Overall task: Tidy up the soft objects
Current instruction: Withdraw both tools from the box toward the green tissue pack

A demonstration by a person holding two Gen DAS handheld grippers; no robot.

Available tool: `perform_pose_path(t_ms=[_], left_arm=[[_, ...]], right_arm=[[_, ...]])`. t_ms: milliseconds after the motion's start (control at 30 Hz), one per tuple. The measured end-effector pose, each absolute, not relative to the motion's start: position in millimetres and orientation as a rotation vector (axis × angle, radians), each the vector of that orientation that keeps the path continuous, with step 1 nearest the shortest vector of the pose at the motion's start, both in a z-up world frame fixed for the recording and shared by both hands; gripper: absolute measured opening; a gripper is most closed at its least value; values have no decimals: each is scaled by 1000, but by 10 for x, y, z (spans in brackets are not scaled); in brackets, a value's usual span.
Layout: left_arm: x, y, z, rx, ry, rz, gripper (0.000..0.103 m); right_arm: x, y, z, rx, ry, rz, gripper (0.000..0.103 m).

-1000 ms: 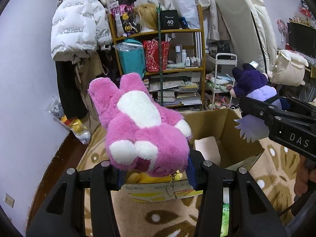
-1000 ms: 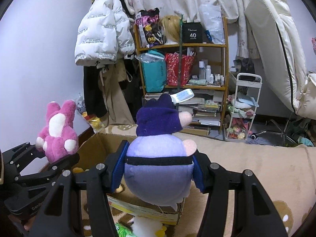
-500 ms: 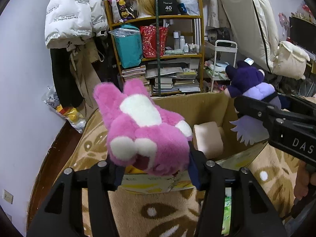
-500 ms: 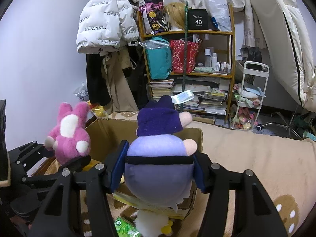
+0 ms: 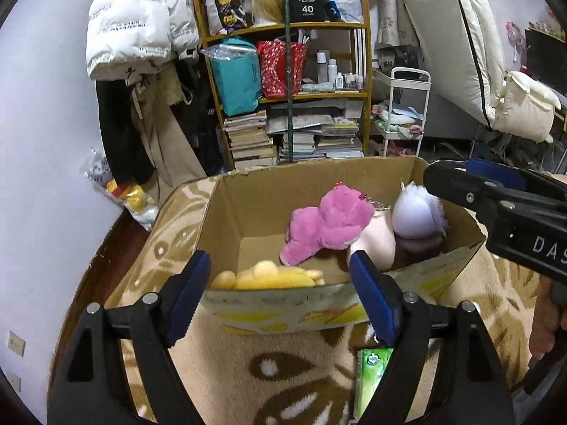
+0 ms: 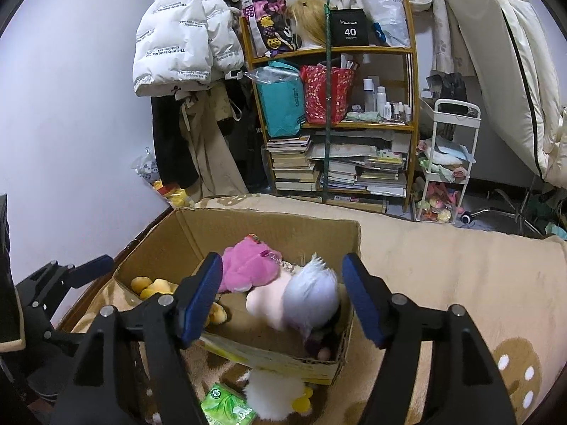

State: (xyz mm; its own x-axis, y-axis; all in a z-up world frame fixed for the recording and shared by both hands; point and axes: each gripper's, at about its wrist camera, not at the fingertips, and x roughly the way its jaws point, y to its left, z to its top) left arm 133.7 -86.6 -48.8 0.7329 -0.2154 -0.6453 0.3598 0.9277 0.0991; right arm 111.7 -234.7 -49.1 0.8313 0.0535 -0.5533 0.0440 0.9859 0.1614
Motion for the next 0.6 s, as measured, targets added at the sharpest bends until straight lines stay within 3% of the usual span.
perform_pose_path(t_ms=[167,267,600], left_arm=[[1269,-834,-468,243,679,-293,80],[1243,-794,-433,229,690,-281,81],[1039,-545,-286,184,715,-252,91]], right_arm=[[1106,-2346,-480,174,601,8,75],[1061,-2334,-465,180,608,4,86],[885,-2266,-407,178,616,12,90]])
